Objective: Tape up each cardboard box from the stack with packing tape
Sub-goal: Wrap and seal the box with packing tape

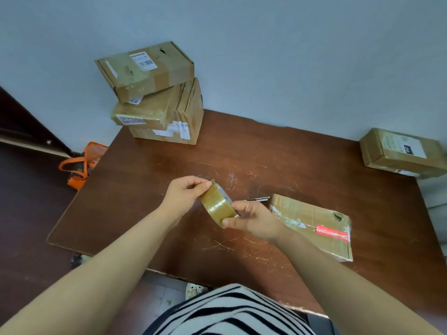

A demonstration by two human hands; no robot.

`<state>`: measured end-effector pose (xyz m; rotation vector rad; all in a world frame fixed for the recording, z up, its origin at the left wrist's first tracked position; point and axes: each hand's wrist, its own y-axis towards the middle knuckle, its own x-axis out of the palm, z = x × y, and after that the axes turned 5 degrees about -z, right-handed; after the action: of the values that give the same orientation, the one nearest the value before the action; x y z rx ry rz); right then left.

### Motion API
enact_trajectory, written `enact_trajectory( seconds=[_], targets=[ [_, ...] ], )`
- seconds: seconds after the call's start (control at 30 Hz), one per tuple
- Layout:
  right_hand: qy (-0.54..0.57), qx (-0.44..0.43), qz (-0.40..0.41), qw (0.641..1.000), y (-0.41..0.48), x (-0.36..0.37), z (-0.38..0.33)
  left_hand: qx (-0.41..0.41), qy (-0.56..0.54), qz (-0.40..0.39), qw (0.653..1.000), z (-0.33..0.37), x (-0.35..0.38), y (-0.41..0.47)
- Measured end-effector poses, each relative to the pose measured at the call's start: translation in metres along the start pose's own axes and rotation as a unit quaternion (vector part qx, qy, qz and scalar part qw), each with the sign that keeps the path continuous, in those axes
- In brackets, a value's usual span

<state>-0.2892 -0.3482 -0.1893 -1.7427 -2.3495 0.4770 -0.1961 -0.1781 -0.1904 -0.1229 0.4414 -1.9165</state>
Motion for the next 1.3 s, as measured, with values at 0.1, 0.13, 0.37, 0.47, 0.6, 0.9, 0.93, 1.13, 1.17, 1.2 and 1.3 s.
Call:
enact_trajectory(
  seconds=[0.1, 0.13, 0.37, 0.47, 0.6, 0.9, 0.93, 1.13, 1.17, 1.2, 1.3],
  targets=[
    [0.016, 0.015, -0.004, 1.0, 0.01, 0.008, -0.009, -0.012, 0.057, 0.047, 0.997, -0.007, -0.004, 0.006],
    [0.024, 0.022, 0.005, 0.999, 0.014, 0.01, -0.012, -0.031, 0.048, 0.065, 0.996, -0.009, -0.006, 0.009],
    [0.033, 0.07, 0.02, 0.997, 0.03, 0.01, -0.03, -0.114, -0.09, 0.144, 0.979, -0.013, -0.023, 0.027],
    [0.066, 0.084, 0.009, 0.994, 0.028, 0.008, -0.03, -0.139, -0.112, 0.2, 0.964, -0.014, -0.049, 0.034],
    [0.052, 0.098, 0.004, 0.994, 0.036, 0.0, -0.033, -0.151, -0.094, 0.183, 0.967, -0.018, -0.064, 0.035],
    [-0.017, 0.136, -0.059, 0.989, 0.03, 0.006, -0.007, -0.17, -0.156, 0.138, 0.963, -0.007, -0.055, 0.035],
    [-0.027, 0.131, -0.055, 0.99, 0.03, 0.011, 0.0, -0.16, -0.151, 0.132, 0.967, -0.004, -0.054, 0.034],
    [-0.197, 0.08, -0.006, 0.977, 0.043, 0.02, 0.01, -0.11, -0.187, 0.121, 0.969, 0.012, -0.062, 0.03],
    [-0.187, 0.078, -0.001, 0.979, 0.044, 0.019, 0.006, -0.109, -0.204, 0.126, 0.965, 0.013, -0.065, 0.028],
    [-0.17, 0.074, 0.009, 0.983, 0.046, 0.017, 0.003, -0.11, -0.215, 0.131, 0.962, 0.012, -0.067, 0.027],
    [-0.069, 0.081, 0.032, 0.994, 0.044, 0.009, -0.007, -0.114, -0.222, 0.143, 0.958, 0.005, -0.071, 0.02]
  ],
)
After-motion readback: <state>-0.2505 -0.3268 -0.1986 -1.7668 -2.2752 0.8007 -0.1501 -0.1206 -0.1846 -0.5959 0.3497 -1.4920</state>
